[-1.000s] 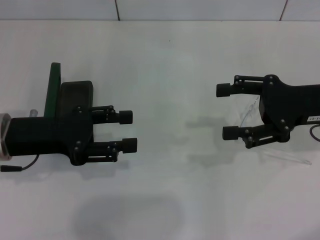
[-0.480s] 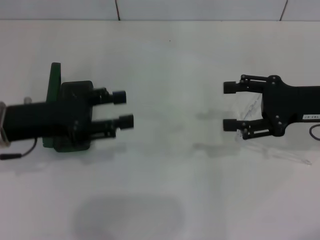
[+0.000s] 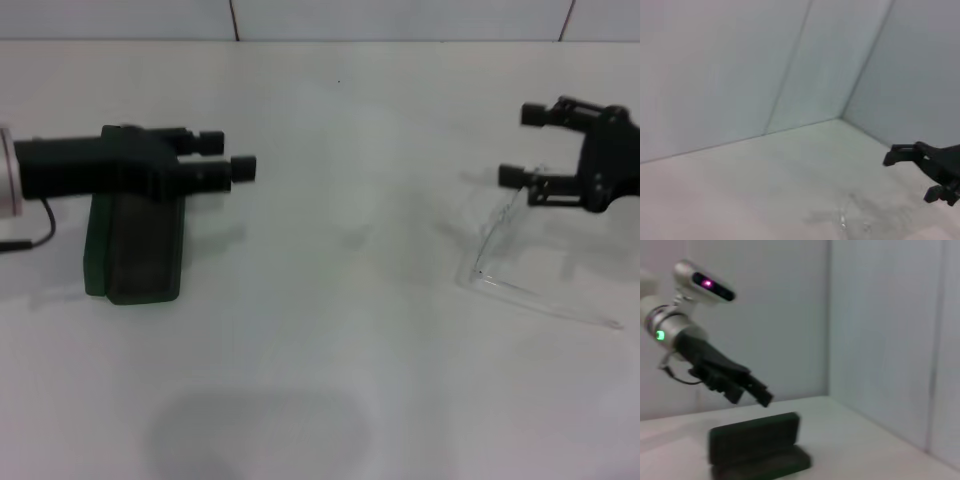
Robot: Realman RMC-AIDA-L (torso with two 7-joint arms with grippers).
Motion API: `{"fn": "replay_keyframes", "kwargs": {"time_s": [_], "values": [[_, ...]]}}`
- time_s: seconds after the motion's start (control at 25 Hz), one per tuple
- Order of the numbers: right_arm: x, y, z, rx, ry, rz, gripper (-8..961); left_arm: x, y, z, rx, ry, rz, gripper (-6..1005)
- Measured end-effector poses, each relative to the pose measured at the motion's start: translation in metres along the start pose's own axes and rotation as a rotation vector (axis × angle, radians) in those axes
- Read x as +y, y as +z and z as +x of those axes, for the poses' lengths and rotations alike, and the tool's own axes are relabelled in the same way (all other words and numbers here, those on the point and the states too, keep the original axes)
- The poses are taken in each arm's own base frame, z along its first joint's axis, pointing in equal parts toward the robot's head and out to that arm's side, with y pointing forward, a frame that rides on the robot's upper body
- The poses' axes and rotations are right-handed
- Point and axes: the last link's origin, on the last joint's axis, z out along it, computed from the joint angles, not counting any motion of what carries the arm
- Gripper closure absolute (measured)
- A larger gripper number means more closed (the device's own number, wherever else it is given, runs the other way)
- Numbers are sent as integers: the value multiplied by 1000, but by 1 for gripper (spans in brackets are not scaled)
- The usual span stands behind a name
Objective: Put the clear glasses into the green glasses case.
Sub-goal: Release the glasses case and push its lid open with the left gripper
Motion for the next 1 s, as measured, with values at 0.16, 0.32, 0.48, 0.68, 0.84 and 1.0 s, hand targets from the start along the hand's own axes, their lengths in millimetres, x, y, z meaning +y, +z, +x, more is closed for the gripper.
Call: {"fn": "replay_keyframes", "kwargs": {"time_s": [0.16,0.32,0.48,0.68,0.84,1.0], "values": [[-4,-10,3,5,-15,65,97,-7,-5,21,9,-75,80,290],[-1,-15,9,29,-27,89,98,-21,-19,36,-55,-96,274,295],[-1,-16,10,30,-26,92,98,-25,-19,43,-152,-117,388,300],[-1,-15,10,30,-25,92,99,-24,-11,43,-285,-130,489,299],[-1,-14,8,27,-24,87,100,-20,-9,45,-353,-117,575,300],[-2,-13,6,25,-29,80,100,-22,-10,41,-414,-116,649,301]]}}
